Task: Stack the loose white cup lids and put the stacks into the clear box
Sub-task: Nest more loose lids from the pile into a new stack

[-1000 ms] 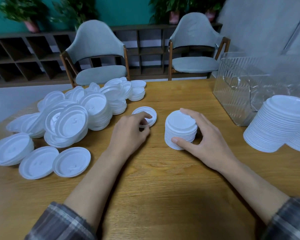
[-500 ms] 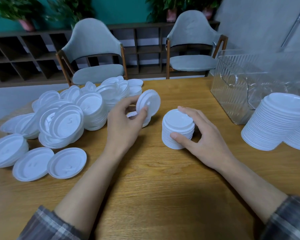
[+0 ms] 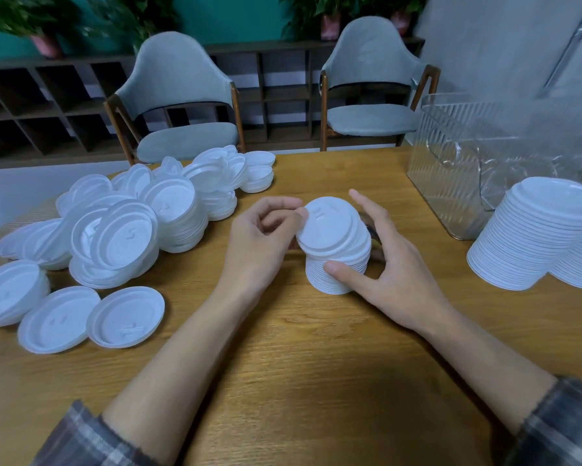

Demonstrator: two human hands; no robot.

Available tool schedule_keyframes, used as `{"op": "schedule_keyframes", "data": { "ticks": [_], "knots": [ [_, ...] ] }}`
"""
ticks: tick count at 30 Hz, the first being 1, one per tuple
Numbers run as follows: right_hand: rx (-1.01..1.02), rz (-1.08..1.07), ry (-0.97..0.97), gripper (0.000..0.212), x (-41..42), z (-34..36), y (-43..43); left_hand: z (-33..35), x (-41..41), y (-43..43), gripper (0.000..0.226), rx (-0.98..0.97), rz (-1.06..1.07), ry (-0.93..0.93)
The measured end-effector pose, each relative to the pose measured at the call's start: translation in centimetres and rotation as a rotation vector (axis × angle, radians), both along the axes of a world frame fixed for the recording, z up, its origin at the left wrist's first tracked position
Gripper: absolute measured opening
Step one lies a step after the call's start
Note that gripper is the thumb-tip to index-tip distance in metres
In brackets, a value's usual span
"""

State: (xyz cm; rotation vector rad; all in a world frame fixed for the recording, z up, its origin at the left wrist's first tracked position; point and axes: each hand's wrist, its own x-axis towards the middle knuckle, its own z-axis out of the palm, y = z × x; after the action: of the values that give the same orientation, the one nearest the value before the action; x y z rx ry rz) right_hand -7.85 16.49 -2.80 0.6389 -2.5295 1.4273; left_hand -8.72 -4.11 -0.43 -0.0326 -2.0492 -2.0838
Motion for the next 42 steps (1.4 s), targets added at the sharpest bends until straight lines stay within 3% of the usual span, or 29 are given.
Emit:
{"op": "schedule_keyframes", "data": {
  "ticks": [4, 7, 12, 15, 22, 27, 42],
  "knots": [
    [0.029, 0.027, 0.025, 0.089, 0.0, -0.2, -0.1, -0.4, 0.4, 0.3, 0.014, -0.226, -0.023, 0.131],
    [0.047, 0.021, 0.068, 0.083, 0.1, -0.2, -0.1, -0.2, 1.1, 0.9, 0.021, -0.348, -0.062, 0.128],
    [0.040, 0.019, 0.051, 0.082, 0.1, -0.1, 0.0, -0.5, 1.6, 1.1, 0.074, -0.554, -0.055, 0.167],
    [0.036, 0.025, 0.033, 0.084, 0.1, -0.1, 0.0, -0.3, 1.5, 0.8, 0.072, -0.551, -0.059, 0.190],
    [0.011, 0.027, 0.022, 0.084, 0.2, -0.1, 0.0, 0.2, 1.5, -0.2, 0.062, -0.455, -0.287, 0.159],
    [0.001, 0.024, 0.022, 0.082, 0.2, -0.1, 0.0, -0.2, 1.5, 0.4, 0.069, -0.390, -0.185, 0.166],
    [0.067, 0.039, 0.021, 0.086, 0.0, -0.2, 0.3, -0.7, 1.0, 0.0, 0.072, -0.374, -0.212, 0.202]
  ]
}}
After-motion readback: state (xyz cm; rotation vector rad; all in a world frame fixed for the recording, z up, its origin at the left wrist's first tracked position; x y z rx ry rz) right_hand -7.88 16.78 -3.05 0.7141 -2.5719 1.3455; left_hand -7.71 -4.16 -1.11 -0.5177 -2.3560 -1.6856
